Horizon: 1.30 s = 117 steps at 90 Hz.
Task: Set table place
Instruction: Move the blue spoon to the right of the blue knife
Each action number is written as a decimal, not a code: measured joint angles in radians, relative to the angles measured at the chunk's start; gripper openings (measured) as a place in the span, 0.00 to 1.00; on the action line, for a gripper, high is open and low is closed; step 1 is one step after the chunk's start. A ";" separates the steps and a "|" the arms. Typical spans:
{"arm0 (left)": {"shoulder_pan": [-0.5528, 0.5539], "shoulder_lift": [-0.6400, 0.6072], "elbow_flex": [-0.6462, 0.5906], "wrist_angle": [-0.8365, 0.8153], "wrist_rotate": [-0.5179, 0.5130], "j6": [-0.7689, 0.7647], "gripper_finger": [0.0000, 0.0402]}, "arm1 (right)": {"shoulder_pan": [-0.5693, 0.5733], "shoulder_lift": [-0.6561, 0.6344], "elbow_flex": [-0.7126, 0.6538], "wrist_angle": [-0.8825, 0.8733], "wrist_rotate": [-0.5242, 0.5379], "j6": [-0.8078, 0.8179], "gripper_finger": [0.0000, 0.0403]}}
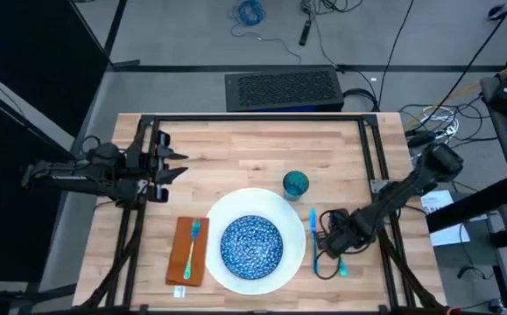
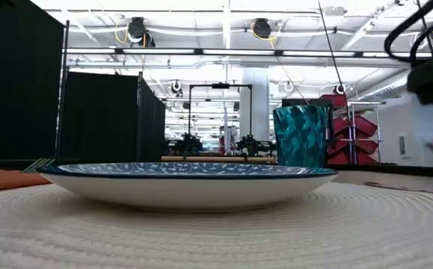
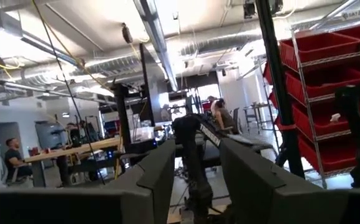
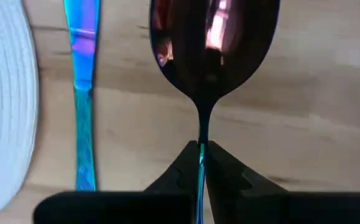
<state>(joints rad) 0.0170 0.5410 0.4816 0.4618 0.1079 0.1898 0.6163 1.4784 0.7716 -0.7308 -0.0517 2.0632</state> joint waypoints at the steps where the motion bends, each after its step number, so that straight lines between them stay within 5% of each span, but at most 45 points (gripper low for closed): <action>1: 0.000 0.000 0.000 0.000 0.001 0.000 0.29 | -0.003 0.001 -0.006 0.010 0.000 -0.001 0.00; 47: 0.000 -0.002 0.000 -0.001 0.021 0.000 0.29 | -0.022 0.000 -0.082 0.083 -0.003 0.026 0.02; 91: 0.000 -0.002 0.000 -0.001 0.020 0.000 0.29 | -0.023 -0.006 -0.083 0.072 0.008 -0.012 0.32; 117: 0.000 -0.002 0.000 -0.001 0.020 0.000 0.29 | -0.069 -0.133 -0.088 0.013 0.025 -0.094 0.41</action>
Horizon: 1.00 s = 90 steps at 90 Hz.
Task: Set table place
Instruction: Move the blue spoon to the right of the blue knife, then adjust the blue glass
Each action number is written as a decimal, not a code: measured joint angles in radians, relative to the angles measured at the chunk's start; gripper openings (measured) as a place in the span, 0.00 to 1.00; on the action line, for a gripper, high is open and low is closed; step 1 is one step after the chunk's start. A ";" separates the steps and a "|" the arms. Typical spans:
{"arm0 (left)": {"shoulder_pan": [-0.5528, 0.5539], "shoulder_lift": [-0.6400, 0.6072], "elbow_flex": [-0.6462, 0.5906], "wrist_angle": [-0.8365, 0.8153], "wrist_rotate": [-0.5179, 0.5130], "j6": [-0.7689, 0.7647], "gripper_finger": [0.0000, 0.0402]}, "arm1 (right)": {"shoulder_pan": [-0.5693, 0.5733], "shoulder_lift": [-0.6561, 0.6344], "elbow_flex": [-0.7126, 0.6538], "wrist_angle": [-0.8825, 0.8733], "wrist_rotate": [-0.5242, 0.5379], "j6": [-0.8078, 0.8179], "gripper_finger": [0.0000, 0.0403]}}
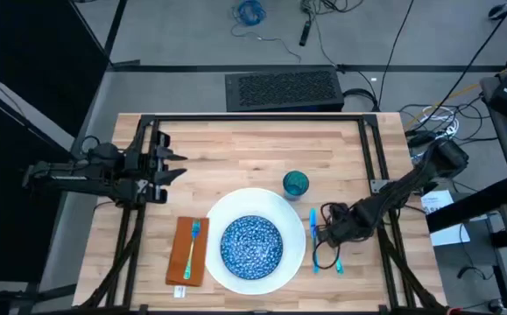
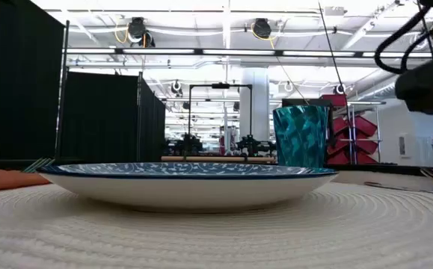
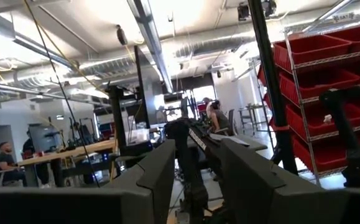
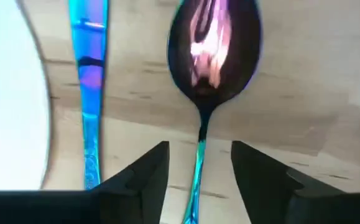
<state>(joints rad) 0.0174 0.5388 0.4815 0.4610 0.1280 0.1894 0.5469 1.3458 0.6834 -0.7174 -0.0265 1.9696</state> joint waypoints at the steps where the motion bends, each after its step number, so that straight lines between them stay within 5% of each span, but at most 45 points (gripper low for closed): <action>1: 0.000 0.000 0.000 0.000 0.000 0.000 0.29 | -0.001 -0.007 0.000 -0.001 0.005 -0.004 0.42; 44: 0.000 0.000 0.000 -0.008 0.000 0.001 0.29 | -0.250 -0.276 0.002 -0.004 0.309 -0.394 0.43; 66: 0.000 0.000 0.000 -0.024 -0.013 0.008 0.29 | -0.474 -0.335 0.002 0.029 0.306 -0.691 0.43; 90: 0.000 0.000 0.000 -0.025 -0.026 0.007 0.29 | -0.635 -0.332 0.003 0.121 0.171 -0.859 0.43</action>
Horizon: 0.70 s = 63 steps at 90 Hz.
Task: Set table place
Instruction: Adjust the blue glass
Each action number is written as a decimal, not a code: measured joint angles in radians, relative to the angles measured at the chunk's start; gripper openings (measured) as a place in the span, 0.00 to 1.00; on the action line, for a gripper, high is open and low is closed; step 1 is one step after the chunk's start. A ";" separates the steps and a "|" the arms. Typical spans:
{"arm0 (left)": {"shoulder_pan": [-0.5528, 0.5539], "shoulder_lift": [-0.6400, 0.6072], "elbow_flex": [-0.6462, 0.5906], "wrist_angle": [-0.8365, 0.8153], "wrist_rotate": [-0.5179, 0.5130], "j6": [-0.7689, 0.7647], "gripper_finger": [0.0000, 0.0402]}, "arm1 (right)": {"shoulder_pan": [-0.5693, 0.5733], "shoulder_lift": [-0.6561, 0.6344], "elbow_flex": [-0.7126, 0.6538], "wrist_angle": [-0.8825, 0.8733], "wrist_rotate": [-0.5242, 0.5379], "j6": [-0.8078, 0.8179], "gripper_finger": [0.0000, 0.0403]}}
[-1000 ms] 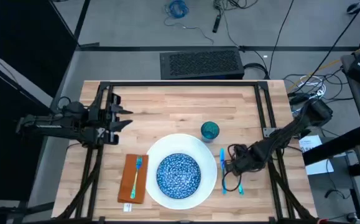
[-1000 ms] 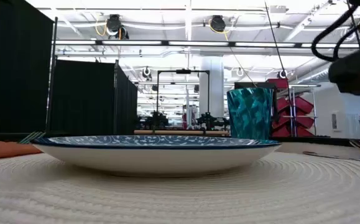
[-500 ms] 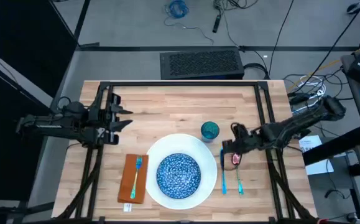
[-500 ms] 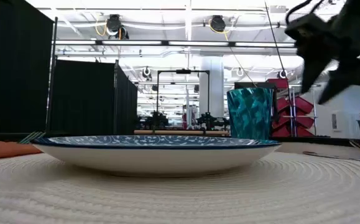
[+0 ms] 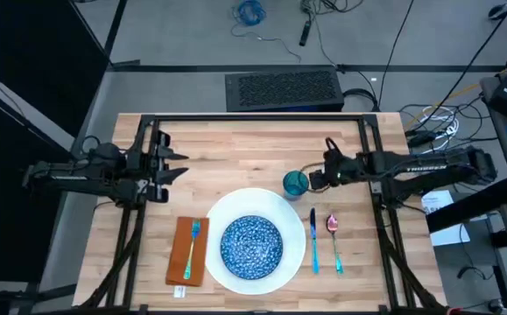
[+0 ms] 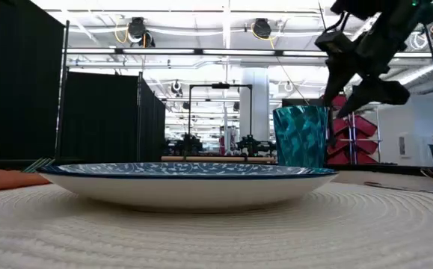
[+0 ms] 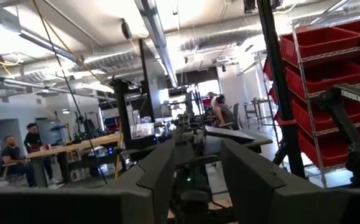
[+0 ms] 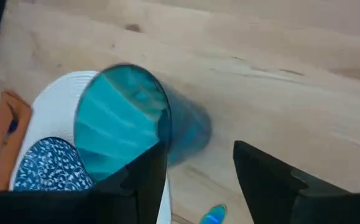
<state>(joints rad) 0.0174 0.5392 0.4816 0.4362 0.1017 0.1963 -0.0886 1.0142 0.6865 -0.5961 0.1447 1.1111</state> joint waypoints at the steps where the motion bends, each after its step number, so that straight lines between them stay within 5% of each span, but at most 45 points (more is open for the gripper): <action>1: 0.000 0.000 0.000 0.000 0.000 0.000 0.29 | -0.002 0.000 0.000 0.001 -0.002 -0.003 0.43; 63: 0.000 0.000 0.000 -0.005 -0.001 0.011 0.29 | -0.072 0.207 0.003 0.181 -0.126 -0.102 0.38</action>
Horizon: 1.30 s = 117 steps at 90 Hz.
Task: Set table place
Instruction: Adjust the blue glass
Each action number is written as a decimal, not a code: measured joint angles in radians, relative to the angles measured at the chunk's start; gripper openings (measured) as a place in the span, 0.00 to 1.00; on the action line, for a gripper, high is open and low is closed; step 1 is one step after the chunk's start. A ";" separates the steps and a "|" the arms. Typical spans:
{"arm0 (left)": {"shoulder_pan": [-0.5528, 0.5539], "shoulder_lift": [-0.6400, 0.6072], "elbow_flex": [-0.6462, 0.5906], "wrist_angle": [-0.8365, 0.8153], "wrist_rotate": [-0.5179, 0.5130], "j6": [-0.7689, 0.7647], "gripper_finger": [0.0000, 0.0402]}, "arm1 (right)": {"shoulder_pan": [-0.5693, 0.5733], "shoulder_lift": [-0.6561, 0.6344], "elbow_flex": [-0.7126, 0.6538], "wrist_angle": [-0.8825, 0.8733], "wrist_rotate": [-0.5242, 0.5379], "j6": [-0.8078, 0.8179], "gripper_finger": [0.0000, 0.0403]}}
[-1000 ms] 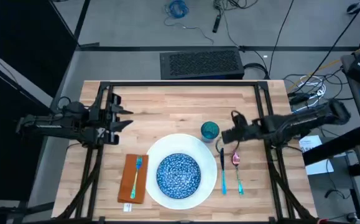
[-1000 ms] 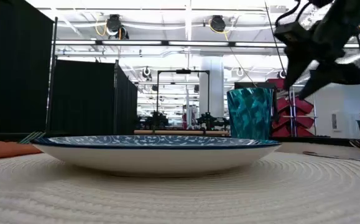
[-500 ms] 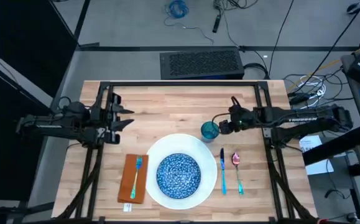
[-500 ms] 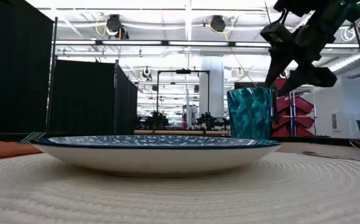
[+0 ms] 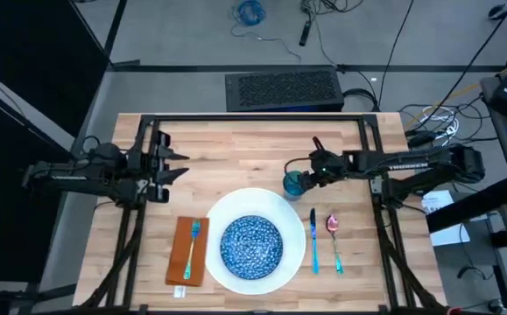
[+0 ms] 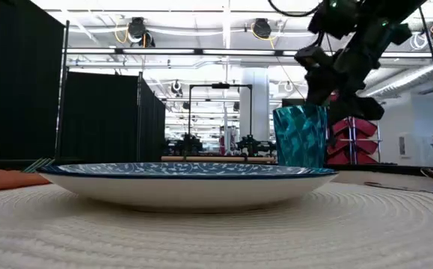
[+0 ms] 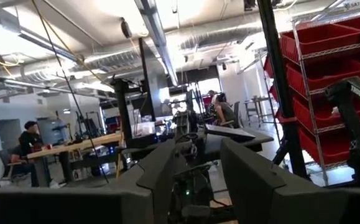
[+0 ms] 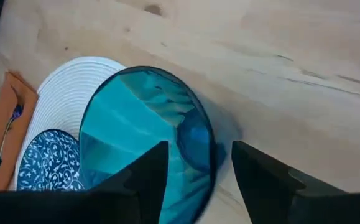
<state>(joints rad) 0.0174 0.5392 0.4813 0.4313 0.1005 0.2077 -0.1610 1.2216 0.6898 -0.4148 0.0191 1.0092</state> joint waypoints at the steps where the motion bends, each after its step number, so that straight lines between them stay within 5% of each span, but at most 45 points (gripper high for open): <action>1: 0.000 0.000 0.000 0.000 0.000 0.000 0.29 | -0.002 0.005 0.001 -0.003 0.000 -0.002 0.38; 28: 0.000 0.000 0.000 -0.008 0.000 0.009 0.29 | -0.016 0.071 0.046 -0.041 -0.001 -0.117 0.03; 76: 0.000 0.000 0.000 -0.010 0.000 0.009 0.29 | -0.021 0.077 0.339 -0.680 0.012 -0.206 0.00; 117: 0.000 0.000 0.000 0.005 0.000 -0.016 0.29 | -0.103 0.215 0.338 -0.657 0.057 -0.325 0.00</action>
<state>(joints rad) 0.0174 0.5392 0.4816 0.4360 0.1005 0.1913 -0.2638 1.4367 1.0279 -1.0723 0.0762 0.6843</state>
